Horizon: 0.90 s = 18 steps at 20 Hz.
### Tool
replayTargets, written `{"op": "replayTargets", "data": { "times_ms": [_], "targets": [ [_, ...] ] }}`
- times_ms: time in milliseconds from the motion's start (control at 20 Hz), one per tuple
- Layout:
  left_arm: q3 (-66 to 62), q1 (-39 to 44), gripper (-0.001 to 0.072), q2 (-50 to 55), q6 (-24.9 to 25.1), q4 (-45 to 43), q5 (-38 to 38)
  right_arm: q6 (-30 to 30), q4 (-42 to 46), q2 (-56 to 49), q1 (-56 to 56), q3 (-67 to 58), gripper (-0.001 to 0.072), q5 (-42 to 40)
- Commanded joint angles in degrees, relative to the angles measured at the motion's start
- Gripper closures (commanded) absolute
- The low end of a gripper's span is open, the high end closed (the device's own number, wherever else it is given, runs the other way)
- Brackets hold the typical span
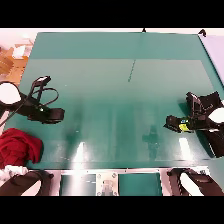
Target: Fold the shirts.
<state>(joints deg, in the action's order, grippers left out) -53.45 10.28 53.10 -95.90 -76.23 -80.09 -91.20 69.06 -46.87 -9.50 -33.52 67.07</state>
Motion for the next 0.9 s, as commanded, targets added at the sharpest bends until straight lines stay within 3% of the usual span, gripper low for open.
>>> {"op": "replayTargets", "data": {
  "times_ms": [0,150,200,250,300,450,700,800,850],
  "targets": [
    [0.02,0.02,0.0683,-0.04,0.37,-2.29,-0.28,0.0,-0.02,0.04,0.04,0.02,0.0696,0.0],
    [0.09,0.02,0.0682,-0.04,-0.11,-15.82,-2.62,-0.02,-0.02,0.04,0.04,0.02,0.0696,0.0],
    [0.63,0.0,0.057,-0.04,-1.09,-23.69,-3.61,0.0,-0.02,0.04,0.04,0.02,0.0696,0.0],
    [1.7,0.0,0.021,-0.04,-3.13,-31.5,-4.9,-0.02,-0.02,0.04,0.04,0.02,0.0696,0.0],
    [3.52,-0.28,-0.0013,-0.04,-5.77,-39.1,-6.47,-0.02,-0.02,0.04,0.04,0.02,0.0696,0.0],
    [11.37,-6.75,-0.0007,-0.04,-5.64,-45.72,-5.9,0.0,-0.02,0.04,0.04,0.02,0.0696,0.0],
    [22.95,-23.43,-0.0005,0.37,-5.2,-41.64,9.79,0.0,-0.02,0.04,0.04,0.02,0.0696,0.0],
    [24.98,-27.43,-0.0001,0.37,-2.23,-38.62,16.09,-0.02,0.0,0.04,0.04,0.02,0.0696,0.0],
    [25.44,-28.79,0.022,0.37,-1.09,-37.33,17.75,0.0,-0.02,0.04,0.04,0.02,0.0696,0.0]
  ]
}}
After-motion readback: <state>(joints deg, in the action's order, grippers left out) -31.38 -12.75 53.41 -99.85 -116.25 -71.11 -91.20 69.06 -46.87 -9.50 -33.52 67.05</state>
